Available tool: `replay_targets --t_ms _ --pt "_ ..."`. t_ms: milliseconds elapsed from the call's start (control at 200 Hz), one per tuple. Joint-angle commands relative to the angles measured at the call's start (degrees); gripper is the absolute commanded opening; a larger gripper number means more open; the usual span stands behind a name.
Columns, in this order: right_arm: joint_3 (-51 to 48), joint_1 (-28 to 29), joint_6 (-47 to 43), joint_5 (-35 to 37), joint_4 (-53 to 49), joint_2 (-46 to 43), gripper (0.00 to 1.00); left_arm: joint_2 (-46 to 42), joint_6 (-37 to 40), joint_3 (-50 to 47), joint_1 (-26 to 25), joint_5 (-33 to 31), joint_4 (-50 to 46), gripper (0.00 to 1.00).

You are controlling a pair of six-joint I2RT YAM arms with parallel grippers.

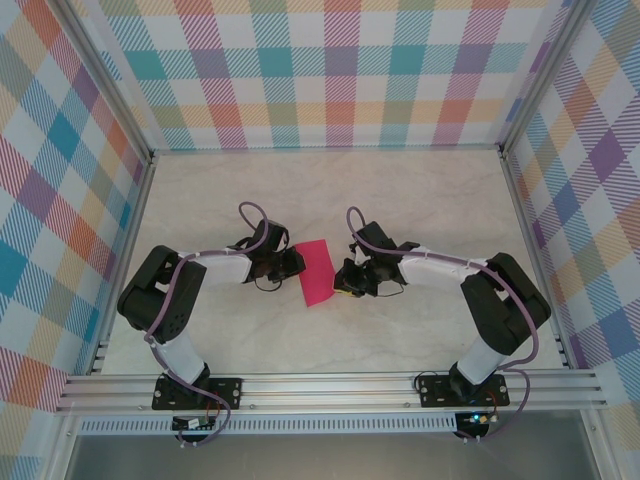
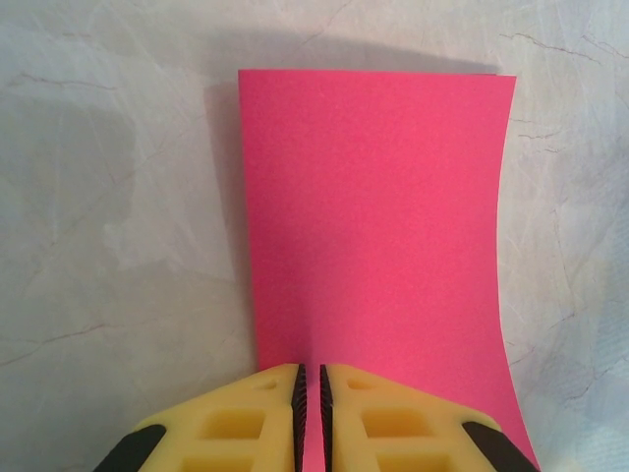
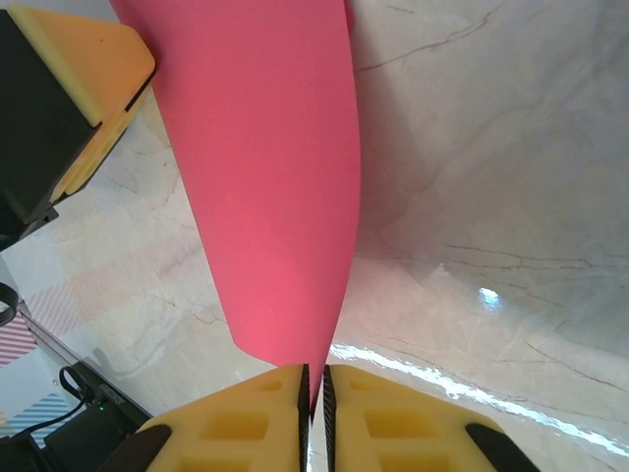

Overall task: Fold a paper plane with a square sheet of paper (pick it up from the middle)
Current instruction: Third fold the triangle at the center of the table.

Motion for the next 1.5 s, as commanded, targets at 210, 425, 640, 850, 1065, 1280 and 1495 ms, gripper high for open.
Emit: replay_targets --t_ms 210,425,640,850,1065,1280,1495 --pt "0.3 0.1 1.2 -1.9 5.3 1.3 0.05 0.8 1.2 0.8 -0.4 -1.2 -2.5 0.15" --pt "3.4 0.2 1.6 -3.0 9.7 5.3 0.04 0.6 1.3 0.7 -0.4 -1.5 -3.1 0.14" --pt "5.7 0.4 1.3 -4.6 13.4 9.0 0.04 0.1 1.5 1.1 -0.4 -1.5 -3.8 0.14" --pt "8.2 0.4 -0.9 -6.5 14.5 12.1 0.05 0.0 1.5 1.1 -0.4 -1.3 -4.0 0.13" --pt "10.3 0.8 -3.1 -8.4 15.1 15.0 0.05 -0.2 1.5 1.2 -0.5 -1.5 -4.4 0.12" --pt "11.7 1.1 -4.8 -8.9 14.6 17.0 0.05 -0.5 1.4 1.2 -0.6 -1.7 -4.7 0.11" --pt "12.5 1.1 -5.2 -8.5 14.7 18.8 0.06 -0.4 1.4 1.1 -0.8 -1.9 -4.7 0.11"
